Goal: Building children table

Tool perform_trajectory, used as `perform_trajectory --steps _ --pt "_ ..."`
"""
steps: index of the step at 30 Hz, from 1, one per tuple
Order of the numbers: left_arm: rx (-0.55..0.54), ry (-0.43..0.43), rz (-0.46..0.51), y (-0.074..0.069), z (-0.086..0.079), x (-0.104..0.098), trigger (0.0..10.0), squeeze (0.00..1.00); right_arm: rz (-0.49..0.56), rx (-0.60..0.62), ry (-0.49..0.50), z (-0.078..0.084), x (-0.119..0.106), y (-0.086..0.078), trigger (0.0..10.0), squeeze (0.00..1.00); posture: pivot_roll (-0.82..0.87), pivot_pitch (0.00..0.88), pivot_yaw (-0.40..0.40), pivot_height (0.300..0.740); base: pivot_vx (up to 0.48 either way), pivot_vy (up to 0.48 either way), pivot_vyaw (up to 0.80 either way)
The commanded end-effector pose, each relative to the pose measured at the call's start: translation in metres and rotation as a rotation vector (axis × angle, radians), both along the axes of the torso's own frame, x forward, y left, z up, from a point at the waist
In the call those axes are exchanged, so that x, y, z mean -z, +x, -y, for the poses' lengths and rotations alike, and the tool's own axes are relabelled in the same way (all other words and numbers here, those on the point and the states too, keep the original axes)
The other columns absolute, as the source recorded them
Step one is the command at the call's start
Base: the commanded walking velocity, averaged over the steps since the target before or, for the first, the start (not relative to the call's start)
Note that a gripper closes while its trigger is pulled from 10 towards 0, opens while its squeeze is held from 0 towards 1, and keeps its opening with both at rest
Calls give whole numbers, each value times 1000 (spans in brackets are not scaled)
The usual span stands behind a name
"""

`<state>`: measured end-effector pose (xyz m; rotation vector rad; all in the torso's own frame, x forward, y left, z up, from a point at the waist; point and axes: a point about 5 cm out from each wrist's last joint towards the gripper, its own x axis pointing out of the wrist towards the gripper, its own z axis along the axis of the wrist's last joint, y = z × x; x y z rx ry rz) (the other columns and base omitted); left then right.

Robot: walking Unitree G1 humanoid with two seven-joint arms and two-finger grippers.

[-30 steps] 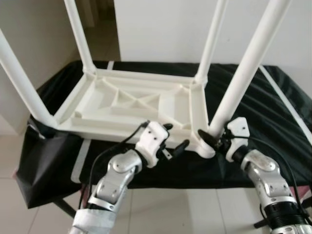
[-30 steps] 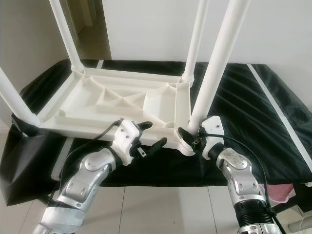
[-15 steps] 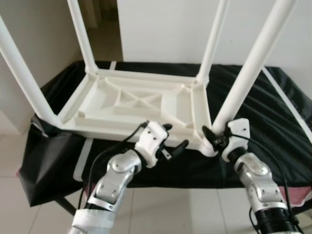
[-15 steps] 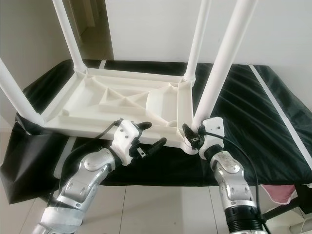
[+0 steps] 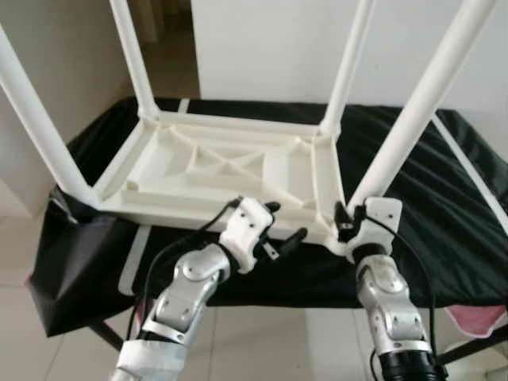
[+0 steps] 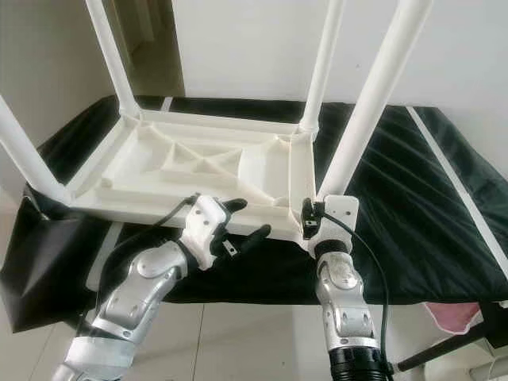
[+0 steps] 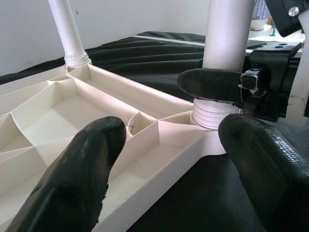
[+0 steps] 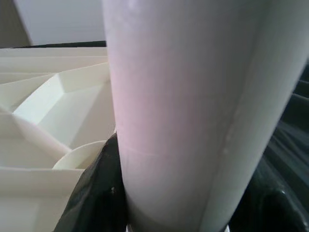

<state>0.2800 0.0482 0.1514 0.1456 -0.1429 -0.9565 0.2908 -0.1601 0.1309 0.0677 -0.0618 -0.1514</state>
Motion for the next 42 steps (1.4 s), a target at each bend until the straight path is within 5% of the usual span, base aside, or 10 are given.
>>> perform_trajectory --steps 1,13,14,15,36,37,38,39,42 --pt "11 -4 14 -1 2 -5 10000 0 -80 84 32 10 16 -5 10000 0 -41 24 -29 740 0 0 0" --pt "23 -7 24 2 3 -9 10000 0 -63 120 31 4 11 -5 10000 0 -57 21 -16 740 0 0 0" --pt "23 -8 25 2 3 -9 10000 0 -60 120 22 5 10 -5 10000 361 -57 24 -16 740 0 0 0" --pt "23 -9 26 2 3 -9 10000 0 -55 114 14 5 9 -5 10000 1000 -59 24 -16 740 0 0 0" --pt "18 -20 20 0 2 -9 10000 0 21 -182 -109 15 -5 -11 10000 1000 -55 32 -23 740 0 0 0" --pt "21 -16 21 0 2 -9 10000 0 29 -235 -117 14 -7 -9 10000 510 -52 29 -21 740 0 0 0" --pt "21 -16 21 0 2 -9 10000 0 29 -235 -117 14 -7 -9 10000 510 -52 29 -21 740 0 0 0" --pt "24 -13 22 0 1 -9 10000 0 35 -289 -136 14 -10 -8 10000 0 -48 27 -20 740 0 0 0" --pt "25 -11 23 0 0 -9 10000 0 40 -342 -152 15 -12 -6 10000 0 -45 27 -21 740 0 0 0"
